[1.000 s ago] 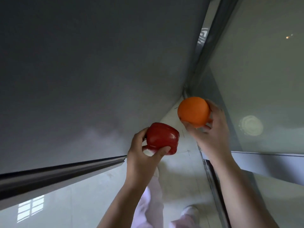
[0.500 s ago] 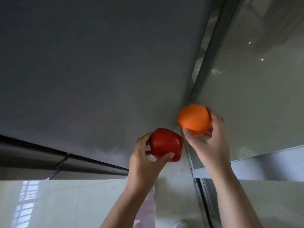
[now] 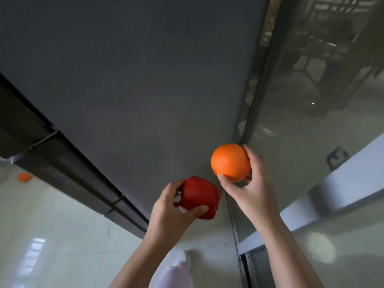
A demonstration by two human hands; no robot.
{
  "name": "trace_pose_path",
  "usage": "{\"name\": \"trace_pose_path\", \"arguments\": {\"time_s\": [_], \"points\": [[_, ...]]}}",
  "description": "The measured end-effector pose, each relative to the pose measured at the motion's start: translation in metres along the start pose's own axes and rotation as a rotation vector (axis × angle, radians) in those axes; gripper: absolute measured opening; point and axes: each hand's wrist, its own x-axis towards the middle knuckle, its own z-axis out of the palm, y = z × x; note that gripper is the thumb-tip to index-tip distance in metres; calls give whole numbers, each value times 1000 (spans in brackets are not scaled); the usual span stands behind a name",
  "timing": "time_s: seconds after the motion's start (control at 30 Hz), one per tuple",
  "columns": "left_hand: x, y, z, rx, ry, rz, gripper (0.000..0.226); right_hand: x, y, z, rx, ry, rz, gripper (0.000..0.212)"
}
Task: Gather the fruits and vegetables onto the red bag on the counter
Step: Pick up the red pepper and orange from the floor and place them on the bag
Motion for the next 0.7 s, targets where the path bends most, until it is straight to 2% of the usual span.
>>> {"name": "trace_pose_path", "arguments": {"time_s": [0.17,0.33,0.53,0.7], "points": [[-18,28,-25,-29,62,30,59,2,-44,-18,25,-61,-124,77],[-37,43,-55,-81,197,28,61,3,-79,-24,49,-138,-204,77],[-65,42,-94,-127,318,-10,65,-6,-105,-12,40,-234,-250,77],[-87,38,-125,-135,352,-17,63,-24,-129,11,42,-342,-292,78]]}}
